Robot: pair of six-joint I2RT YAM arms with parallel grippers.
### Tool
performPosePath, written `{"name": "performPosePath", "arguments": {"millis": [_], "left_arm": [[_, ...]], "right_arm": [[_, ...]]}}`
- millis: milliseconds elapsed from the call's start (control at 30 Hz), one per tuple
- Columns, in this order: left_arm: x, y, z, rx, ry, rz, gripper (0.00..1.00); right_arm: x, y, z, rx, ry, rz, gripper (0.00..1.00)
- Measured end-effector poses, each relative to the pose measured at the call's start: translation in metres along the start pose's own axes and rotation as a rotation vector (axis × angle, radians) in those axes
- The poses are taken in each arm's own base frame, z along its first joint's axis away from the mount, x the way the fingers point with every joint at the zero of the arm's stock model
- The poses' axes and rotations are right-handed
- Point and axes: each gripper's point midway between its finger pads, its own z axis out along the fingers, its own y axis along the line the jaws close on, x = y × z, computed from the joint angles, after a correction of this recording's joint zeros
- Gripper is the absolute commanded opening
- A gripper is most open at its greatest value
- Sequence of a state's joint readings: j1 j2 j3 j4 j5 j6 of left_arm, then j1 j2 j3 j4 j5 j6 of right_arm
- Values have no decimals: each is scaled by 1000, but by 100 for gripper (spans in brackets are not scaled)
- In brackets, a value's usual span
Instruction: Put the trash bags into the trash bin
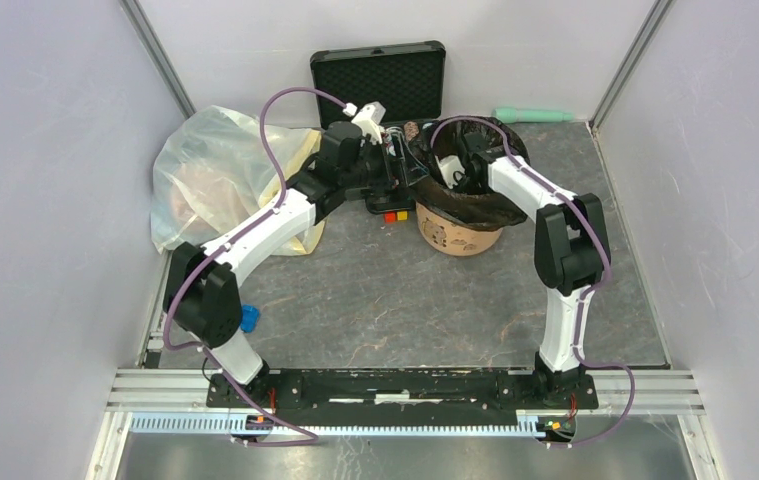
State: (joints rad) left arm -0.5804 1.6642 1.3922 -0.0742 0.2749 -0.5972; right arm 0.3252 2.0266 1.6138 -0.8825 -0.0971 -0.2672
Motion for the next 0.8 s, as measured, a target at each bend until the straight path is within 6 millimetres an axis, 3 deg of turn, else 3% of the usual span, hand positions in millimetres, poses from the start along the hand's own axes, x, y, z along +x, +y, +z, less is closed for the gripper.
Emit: {"name": "performPosePath", "arguments": {"millis": [300, 667, 800], "left_arm": [[3, -3, 1, 5, 5, 2, 84], [5, -6, 1, 11, 10, 5, 84], [6, -6, 0, 10, 10, 5, 84]], "right_arm": [[10, 3, 0, -8, 26, 3, 0], [-5, 2, -41, 31, -81, -8, 0], [4, 5, -30, 22, -77, -3, 0]]}}
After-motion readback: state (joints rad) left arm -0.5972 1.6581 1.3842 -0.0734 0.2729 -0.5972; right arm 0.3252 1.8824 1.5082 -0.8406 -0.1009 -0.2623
